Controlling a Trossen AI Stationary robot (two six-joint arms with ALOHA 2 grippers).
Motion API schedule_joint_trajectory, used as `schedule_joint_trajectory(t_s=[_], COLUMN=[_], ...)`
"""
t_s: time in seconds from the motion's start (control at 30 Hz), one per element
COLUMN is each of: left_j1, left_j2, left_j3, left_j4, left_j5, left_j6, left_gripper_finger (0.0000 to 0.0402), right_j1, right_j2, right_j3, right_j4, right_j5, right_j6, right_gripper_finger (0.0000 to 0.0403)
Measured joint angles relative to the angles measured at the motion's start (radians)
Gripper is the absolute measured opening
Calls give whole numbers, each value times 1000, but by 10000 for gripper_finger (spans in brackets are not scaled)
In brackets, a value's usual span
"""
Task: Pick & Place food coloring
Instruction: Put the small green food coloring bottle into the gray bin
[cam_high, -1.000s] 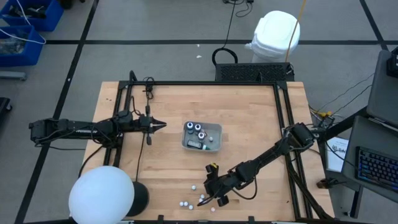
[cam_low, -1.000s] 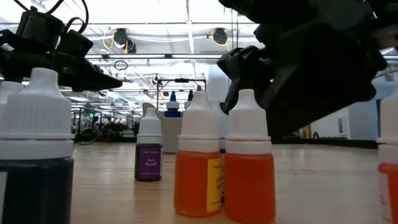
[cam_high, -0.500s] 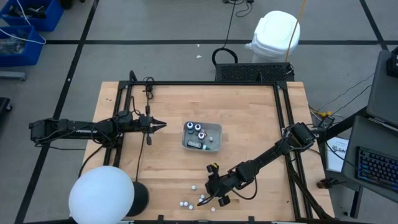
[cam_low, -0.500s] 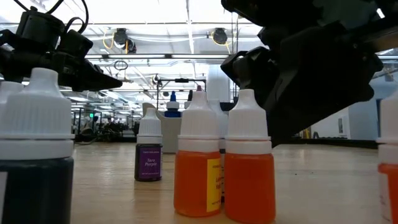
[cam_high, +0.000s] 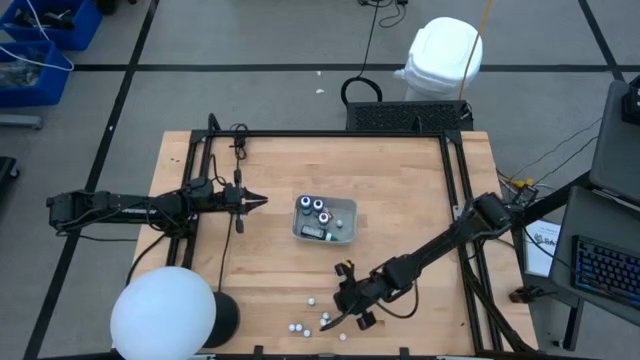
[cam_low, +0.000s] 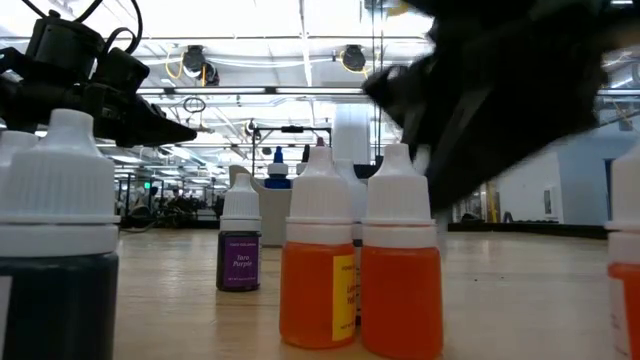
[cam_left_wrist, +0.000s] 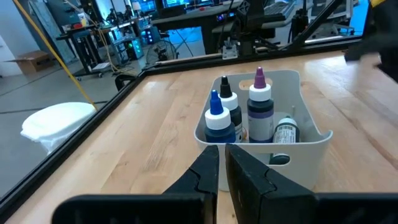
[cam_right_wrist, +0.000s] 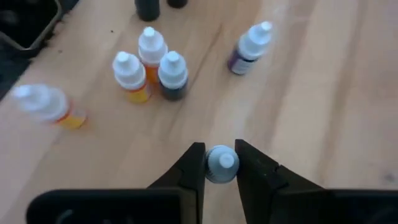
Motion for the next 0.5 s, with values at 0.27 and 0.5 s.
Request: schedule_joint_trajectory(t_s=[0.27, 0.5], left_j1=[0, 0], left_j2=[0, 0], left_j3=[0, 0], left_j4=[2, 2], left_j5=[0, 0], left_j6=[0, 0], left_gripper_finger=[35, 35], right_j1=[-63, -253], right_j2=[-245, -358], right_j3=[21, -50], right_j4=[-208, -212], right_j5=[423, 364], right_j6=[-42, -52], right_gripper_finger=[55, 55])
